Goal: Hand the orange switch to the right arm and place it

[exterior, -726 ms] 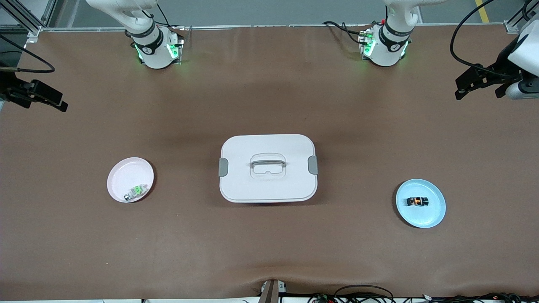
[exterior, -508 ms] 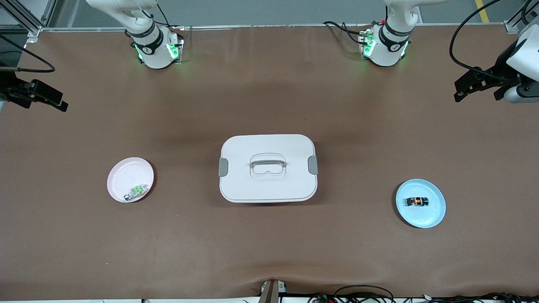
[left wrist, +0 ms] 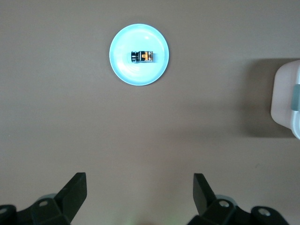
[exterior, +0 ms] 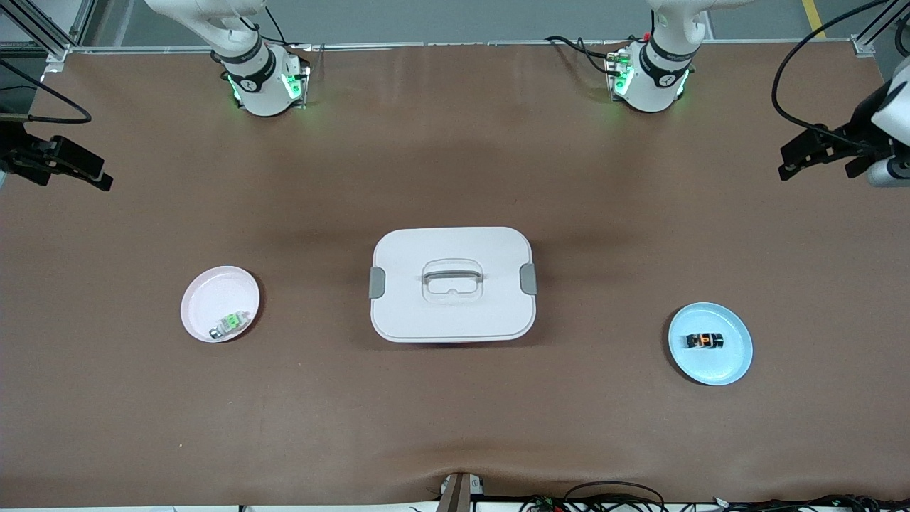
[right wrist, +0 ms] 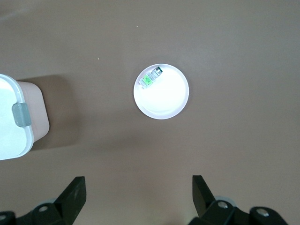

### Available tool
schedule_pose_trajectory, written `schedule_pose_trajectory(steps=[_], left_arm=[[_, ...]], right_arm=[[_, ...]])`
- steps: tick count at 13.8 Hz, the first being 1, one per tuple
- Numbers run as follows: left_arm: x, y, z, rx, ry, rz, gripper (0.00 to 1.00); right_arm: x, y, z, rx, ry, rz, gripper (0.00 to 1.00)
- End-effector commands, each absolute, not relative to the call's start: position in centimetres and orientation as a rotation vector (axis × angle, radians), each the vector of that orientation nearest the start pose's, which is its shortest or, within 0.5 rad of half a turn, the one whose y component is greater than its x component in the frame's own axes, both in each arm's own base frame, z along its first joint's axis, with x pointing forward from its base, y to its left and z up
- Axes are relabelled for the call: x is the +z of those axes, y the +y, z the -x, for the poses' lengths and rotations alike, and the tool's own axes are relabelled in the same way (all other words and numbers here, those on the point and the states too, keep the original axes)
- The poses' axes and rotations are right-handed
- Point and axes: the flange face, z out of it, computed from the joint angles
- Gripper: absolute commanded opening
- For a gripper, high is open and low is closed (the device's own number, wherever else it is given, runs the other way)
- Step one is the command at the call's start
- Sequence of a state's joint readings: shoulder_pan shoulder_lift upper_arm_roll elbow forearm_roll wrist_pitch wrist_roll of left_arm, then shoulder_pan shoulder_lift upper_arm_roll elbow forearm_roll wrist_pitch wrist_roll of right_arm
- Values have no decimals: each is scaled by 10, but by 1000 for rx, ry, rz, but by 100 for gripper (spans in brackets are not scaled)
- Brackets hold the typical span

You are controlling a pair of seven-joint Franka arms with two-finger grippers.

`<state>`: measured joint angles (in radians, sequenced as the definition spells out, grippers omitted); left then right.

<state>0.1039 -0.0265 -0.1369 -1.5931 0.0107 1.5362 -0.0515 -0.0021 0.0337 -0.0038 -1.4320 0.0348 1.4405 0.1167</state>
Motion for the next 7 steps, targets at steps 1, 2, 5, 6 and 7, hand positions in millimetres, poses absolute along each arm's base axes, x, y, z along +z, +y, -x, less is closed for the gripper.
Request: schedule_pose_trajectory(steps=[1,2,5,6,7], left_arm=[[590,-14,-575,130,-2,3129,100],[581,-14,-583,116,-4,3132,100],[543,-10,-612,70,5,3114,100],[529,-7,-621,67,13,3087,100],[515,-6,-628,70,26,3068,100]], right_arm=[[665,3,-551,11,164,3118,100],[665,3,-551,11,165,3122,100],[665,2,-551,11,166,3125,100],[665,2,-551,18,166,3126,100],[665,2,-550,20,168,3127,100]])
